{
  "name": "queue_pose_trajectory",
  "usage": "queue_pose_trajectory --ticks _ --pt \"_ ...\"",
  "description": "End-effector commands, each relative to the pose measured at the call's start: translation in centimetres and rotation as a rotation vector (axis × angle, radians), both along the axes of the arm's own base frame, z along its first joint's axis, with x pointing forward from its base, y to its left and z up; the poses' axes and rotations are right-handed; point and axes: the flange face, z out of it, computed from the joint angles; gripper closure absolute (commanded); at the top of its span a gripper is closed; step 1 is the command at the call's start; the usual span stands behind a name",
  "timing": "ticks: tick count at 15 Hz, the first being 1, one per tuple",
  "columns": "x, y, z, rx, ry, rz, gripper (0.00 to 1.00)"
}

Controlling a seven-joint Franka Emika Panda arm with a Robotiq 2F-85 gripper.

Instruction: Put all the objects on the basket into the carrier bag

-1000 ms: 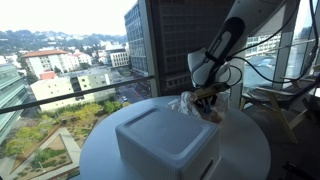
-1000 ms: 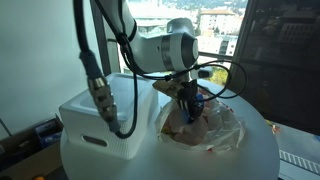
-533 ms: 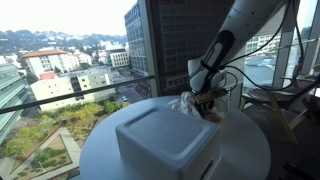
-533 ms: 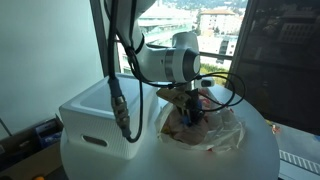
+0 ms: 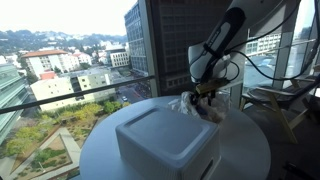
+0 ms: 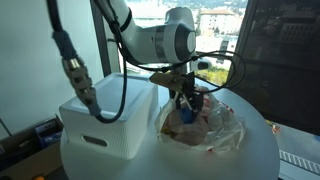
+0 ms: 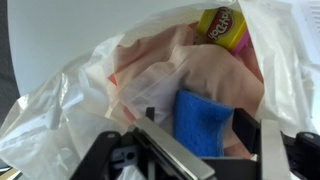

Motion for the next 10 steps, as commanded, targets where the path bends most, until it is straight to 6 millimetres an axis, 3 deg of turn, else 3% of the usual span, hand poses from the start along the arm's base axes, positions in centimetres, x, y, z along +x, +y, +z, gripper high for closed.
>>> queue_pose_trajectory --ticks 1,5,10 --pt "-2.3 0.4 4.8 0.006 -0.020 -0.016 0.00" --pt "-3.9 2.8 8.1 0.091 -0.072 0.045 0.00" --pt "-2.6 5.0 5.8 0.113 -0.102 0.148 0.00"
